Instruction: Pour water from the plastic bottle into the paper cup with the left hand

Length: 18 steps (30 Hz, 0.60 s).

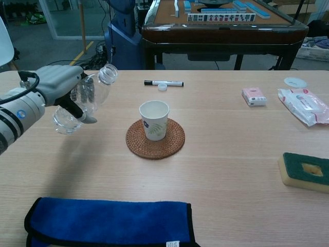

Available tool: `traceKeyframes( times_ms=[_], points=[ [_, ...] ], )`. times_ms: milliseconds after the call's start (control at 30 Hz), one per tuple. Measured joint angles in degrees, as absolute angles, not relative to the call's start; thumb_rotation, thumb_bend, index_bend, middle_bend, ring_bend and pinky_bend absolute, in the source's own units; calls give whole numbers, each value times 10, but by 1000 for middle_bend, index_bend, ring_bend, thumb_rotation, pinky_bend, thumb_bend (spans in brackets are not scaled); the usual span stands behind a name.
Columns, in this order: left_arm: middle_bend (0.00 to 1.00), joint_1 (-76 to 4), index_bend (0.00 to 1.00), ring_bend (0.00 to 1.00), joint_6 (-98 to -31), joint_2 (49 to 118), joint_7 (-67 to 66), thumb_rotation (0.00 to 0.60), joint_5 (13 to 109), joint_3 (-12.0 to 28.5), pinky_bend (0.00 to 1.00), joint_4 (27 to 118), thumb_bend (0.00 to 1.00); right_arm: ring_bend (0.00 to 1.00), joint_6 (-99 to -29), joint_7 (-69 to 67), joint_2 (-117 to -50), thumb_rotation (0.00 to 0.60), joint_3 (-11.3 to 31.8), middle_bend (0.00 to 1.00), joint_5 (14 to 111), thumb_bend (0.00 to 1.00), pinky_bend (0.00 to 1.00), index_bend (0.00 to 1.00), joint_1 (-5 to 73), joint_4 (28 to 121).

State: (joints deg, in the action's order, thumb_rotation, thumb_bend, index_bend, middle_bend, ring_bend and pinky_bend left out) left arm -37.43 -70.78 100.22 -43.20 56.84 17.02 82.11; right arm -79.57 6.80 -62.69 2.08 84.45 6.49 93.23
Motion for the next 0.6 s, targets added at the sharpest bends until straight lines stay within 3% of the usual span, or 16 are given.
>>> traceKeyframes(
  times_ms=[233,600],
  points=[
    [854,-400,743,521,-715,1024,-514,600,511,176,371,799,23,216,-807,56,-621,600,21,334,849,12,333,266,61,934],
    [863,-429,750,522,-757,1070,-594,600,508,167,371,734,23,216,-821,49,-616,600,22,334,853,11,333,266,53,936]
  ],
)
